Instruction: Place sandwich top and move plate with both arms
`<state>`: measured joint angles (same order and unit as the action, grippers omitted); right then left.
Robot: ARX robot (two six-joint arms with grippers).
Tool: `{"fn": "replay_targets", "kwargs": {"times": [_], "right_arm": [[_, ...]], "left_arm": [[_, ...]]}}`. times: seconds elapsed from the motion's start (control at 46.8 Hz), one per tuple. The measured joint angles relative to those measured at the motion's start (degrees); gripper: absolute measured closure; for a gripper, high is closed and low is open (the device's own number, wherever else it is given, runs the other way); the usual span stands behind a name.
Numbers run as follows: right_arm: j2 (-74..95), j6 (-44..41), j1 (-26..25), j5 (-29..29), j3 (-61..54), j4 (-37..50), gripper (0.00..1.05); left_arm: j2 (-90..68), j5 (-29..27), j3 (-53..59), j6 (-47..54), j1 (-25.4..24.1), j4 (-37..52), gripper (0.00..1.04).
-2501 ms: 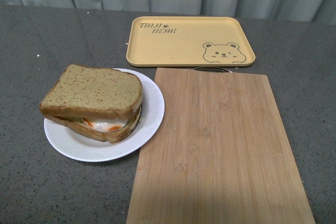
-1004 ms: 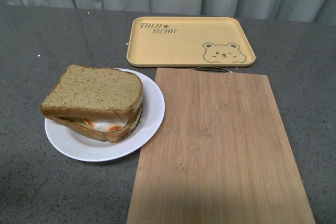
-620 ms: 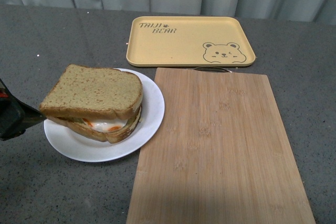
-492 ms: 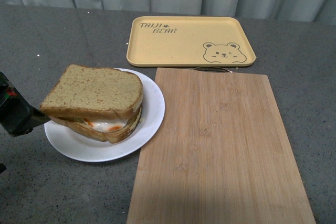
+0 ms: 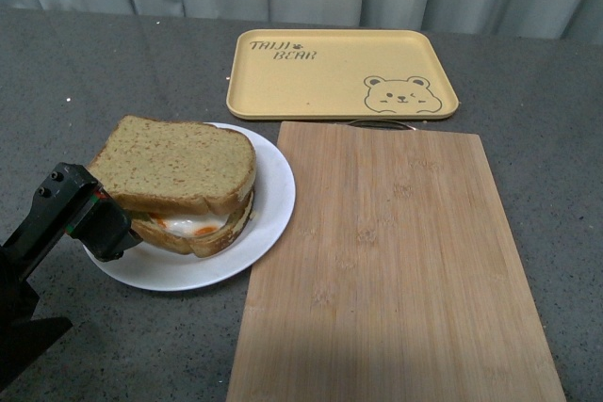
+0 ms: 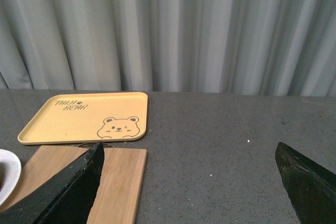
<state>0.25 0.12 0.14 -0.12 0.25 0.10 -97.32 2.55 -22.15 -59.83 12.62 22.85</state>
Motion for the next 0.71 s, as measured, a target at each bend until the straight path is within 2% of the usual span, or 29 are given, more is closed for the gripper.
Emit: {"fn": "replay_targets", "kwargs": {"times": [0.342, 0.513, 0.598, 0.705], "right_arm": [[0.0, 0.0, 0.0, 0.0, 0.0, 0.0, 0.09], [0.0, 0.0, 0.0, 0.0, 0.0, -0.02, 0.09], [0.0, 0.0, 0.0, 0.0, 0.0, 0.0, 0.09], [0.0, 0.0, 0.0, 0.02, 0.0, -0.02, 0.09]], "left_arm": [[-5.14, -0.94, -3.5, -4.22, 0.83, 0.81, 0.07], [-7.43, -1.95, -6.38, -5.25, 1.38, -1.66, 0.32], [-8.39, -2.19, -7.39, -5.77, 1.38, -3.04, 0.5], [-8.98, -2.01, -7.87, -6.23, 1.46, -3.06, 0.63]]}}
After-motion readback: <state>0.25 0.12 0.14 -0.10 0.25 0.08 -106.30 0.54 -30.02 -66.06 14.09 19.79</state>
